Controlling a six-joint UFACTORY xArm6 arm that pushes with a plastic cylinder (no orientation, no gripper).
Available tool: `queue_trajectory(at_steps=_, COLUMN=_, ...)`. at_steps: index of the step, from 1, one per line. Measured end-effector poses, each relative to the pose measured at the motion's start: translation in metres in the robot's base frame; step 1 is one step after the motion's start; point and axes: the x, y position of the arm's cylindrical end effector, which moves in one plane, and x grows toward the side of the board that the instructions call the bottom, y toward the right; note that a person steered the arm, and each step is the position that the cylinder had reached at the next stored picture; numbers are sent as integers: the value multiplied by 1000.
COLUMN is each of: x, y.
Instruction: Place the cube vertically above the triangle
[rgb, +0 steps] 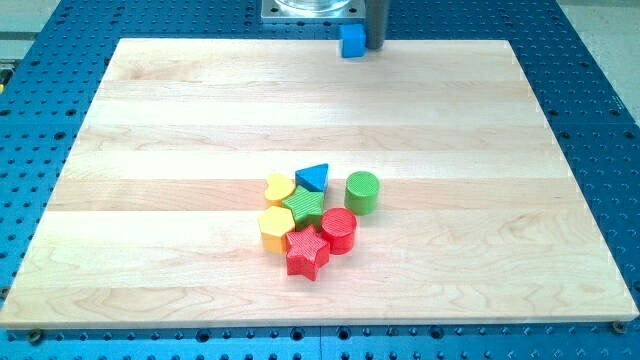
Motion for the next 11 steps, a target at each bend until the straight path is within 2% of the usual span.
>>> queue_trajectory(at_steps=1, x=64, y=-90)
queue_trajectory(at_steps=2, x=149, y=-130)
queue_trajectory(at_steps=4, x=34, y=-213)
queue_trajectory(at_steps=5, x=5, y=-180)
queue_trajectory(at_steps=6, x=35, y=-127)
queue_trajectory(at_steps=7, x=113, y=-113)
queue_trajectory(at_steps=9, x=0, y=-136)
queue_trajectory(at_steps=10, x=6, y=-106)
queue_trajectory(at_steps=11, x=75, y=-86)
